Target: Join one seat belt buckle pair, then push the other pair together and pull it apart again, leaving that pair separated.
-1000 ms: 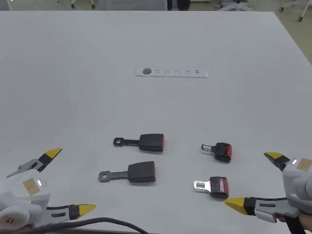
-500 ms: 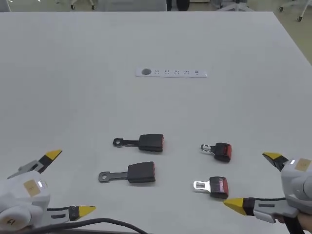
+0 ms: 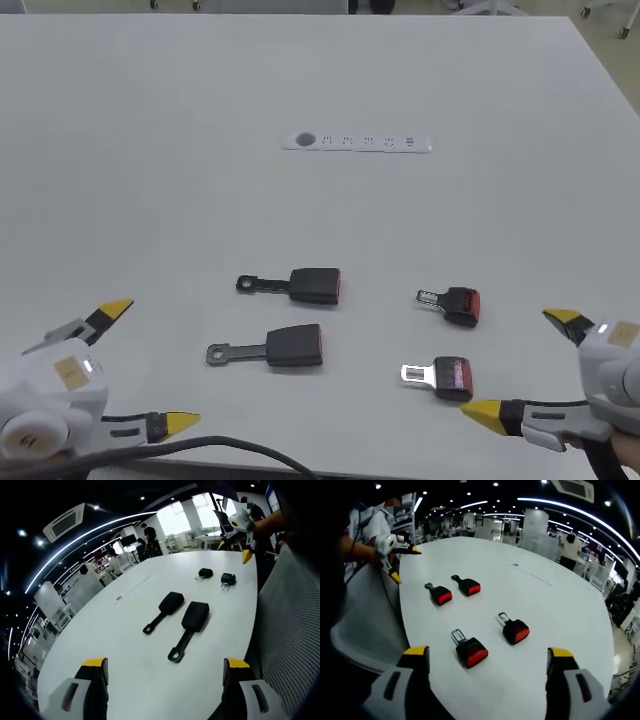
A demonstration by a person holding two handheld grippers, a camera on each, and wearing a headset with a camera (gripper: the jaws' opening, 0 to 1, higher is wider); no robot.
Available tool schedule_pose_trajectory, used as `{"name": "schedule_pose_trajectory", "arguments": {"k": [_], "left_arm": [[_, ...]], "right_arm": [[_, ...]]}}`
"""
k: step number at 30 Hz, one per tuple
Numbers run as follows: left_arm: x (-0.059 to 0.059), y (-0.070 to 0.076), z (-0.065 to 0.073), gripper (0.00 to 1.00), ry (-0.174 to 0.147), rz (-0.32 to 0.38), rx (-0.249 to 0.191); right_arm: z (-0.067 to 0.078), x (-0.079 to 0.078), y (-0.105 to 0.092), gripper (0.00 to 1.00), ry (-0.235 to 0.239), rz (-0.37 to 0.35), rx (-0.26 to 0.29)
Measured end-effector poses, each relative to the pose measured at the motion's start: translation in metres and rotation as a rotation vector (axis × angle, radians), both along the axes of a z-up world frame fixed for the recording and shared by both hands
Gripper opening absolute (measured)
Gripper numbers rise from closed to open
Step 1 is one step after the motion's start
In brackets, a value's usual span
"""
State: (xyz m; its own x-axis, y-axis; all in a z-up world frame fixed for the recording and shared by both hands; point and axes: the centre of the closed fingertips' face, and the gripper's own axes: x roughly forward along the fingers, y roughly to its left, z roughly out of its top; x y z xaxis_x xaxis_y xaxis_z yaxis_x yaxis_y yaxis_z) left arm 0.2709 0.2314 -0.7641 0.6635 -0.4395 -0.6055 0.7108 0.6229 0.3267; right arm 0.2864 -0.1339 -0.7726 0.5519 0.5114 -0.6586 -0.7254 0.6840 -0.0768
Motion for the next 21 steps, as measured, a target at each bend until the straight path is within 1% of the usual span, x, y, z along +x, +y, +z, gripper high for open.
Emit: {"name": "schedule_pose_trajectory", "arguments": {"k": [6,8,9,10,12,18,21], "left_arm": [[-0.0009,-0.0002,-0.0004,0.96,0.006,0.002,0.001],[0.0001,-0.0001,0.0009,0.97,-0.006,0.001,0.009],[0.0002,0.0000,0.0010,0.98,-0.007,0.001,0.009],[0.0000,0.0003,0.0005,0.97,0.000,0.006,0.003],[0.0001,0.0010,-0.0007,0.97,0.006,0.009,0.006],[-0.0001,0.0012,-0.0010,0.96,0.002,0.002,0.014],[0.0005,0.0022,-0.0006,0.96,0.001,0.008,0.010]], "right_arm": [[0.0024,0.0025,-0.0017,0.96,-0.008,-0.009,0.003],[0.0060,0.0035,-0.0021,0.96,-0.022,-0.011,0.005],[0.0066,0.0036,-0.0026,0.97,-0.024,-0.012,0.006],[0.0067,0.0038,-0.0031,0.97,-0.025,-0.014,0.005],[0.0059,0.0038,-0.0050,0.97,-0.026,-0.019,0.001],[-0.0005,-0.0004,-0.0074,0.97,-0.009,-0.026,-0.003],[-0.0004,-0.0015,-0.0064,0.96,-0.009,-0.025,-0.002]]}}
